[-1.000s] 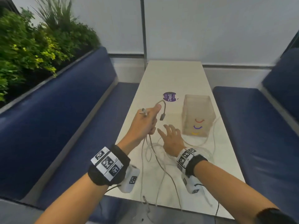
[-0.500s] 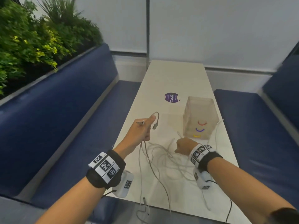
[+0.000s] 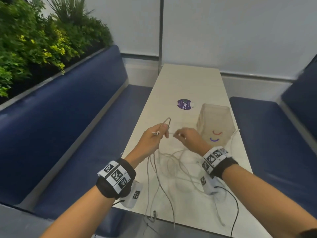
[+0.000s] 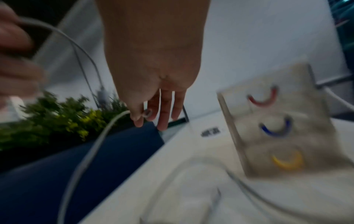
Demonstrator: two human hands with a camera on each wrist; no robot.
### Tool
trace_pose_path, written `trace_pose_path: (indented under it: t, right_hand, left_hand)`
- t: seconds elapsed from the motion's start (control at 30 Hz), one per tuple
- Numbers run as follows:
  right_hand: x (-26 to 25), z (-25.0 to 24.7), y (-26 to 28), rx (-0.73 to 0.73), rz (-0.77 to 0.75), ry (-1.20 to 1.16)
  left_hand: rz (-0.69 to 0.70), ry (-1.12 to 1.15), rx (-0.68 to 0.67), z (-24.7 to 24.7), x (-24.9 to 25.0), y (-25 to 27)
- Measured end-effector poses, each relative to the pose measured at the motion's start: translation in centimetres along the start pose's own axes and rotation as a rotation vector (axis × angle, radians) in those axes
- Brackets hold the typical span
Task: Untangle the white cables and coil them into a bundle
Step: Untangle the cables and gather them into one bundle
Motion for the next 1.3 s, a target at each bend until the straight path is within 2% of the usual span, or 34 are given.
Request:
trace_pose_path:
  t: [0.07,0.17,0.33,0.4,0.5,0.53,0.57,0.63,0.7,0.73,0.83,0.93,1.0,1.07,1.17,1.23,1.3]
  right_hand:
    - [-2.7,-3.8,-0.3,-0.031,-0.099,-0.012]
    - [-5.9,-8.0,0.3,-0.224,-0.087,-0.093]
    - [-8.4,-12.6,3.1,-0.276,0.016,-0.564]
    - [-8.8,-13.8,3.6,-0.201,0.004,-0.753]
    - [-7.3,-13.9,3.4,0.102,0.083,-1.168]
    - [-6.5,-13.0,3.5,0.110,0.112,-1.318]
    - [-6.1,-11.5,3.6,0.040,0.107,-1.411]
    - [-6.2,-7.4,4.9,-0.216,0.088,-1.307]
    - [-6.6,-4.0,6.5,-0.432,0.030,-0.981]
    - [-6.6,-3.1,6.8,-0.467,-0.022,-0.829]
    - [-4.5,-2.5,6.4,-0.384,-0.037,-0.608]
    - [-1.4,-3.9,5.5,-0.269,0.019,-0.415]
    - [-0.4,-5.2,4.9,-0.223,0.056,-0.311]
    - [-1.6,-7.6,4.4,-0.101,0.068,-0.298]
    - [-5.4,-12.0,3.4,0.143,0.054,-0.351]
    - [-8.1,-13.9,2.9,0.147,0.090,-0.572]
    - [-10.1,-14.8,2.8,0.059,0.161,-0.969]
  left_hand:
    - [0.080,-0.079,0.021,0.3,0.7,-0.7]
    - [0.120,-0.156,0.057,0.8,1.9,-1.2]
    - [0.206,-0.356,0.008,1.4,4.3,-1.7]
    - [0.288,-0.346,-0.041,1.7,5.3,-1.4]
    - [0.306,-0.203,0.030,1.4,6.5,-0.9]
    - [0.301,-0.151,0.072,1.2,6.9,-0.8]
    - [0.304,-0.108,0.107,1.0,7.2,-0.7]
    - [0.344,-0.044,0.152,0.5,8.3,-0.5]
    - [0.359,0.013,0.218,-0.1,9.2,-0.5]
    - [0.354,0.036,0.263,-0.6,9.6,-0.5]
    - [0.353,0.144,0.435,-3.3,10.7,-0.4]
    - [0.411,0.409,0.387,-5.5,12.1,0.3]
    - [0.367,0.507,0.357,-5.9,12.7,0.4]
    - [0.287,0.399,0.355,-5.3,12.4,0.0]
    - [0.326,0.062,0.301,-2.9,11.1,-0.1]
    - [0.303,-0.031,0.242,-0.8,9.9,-0.2]
    - [0.210,0.053,0.184,0.7,9.0,-0.3]
Point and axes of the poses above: each hand's wrist, its own y-axis away from the middle knuckle, its own z-axis out of the palm, x = y × z, the point moved 4 cm from there along -y, towards the middle knuckle, and after that the axes turned 1 degree about x, right-handed, at the moved point
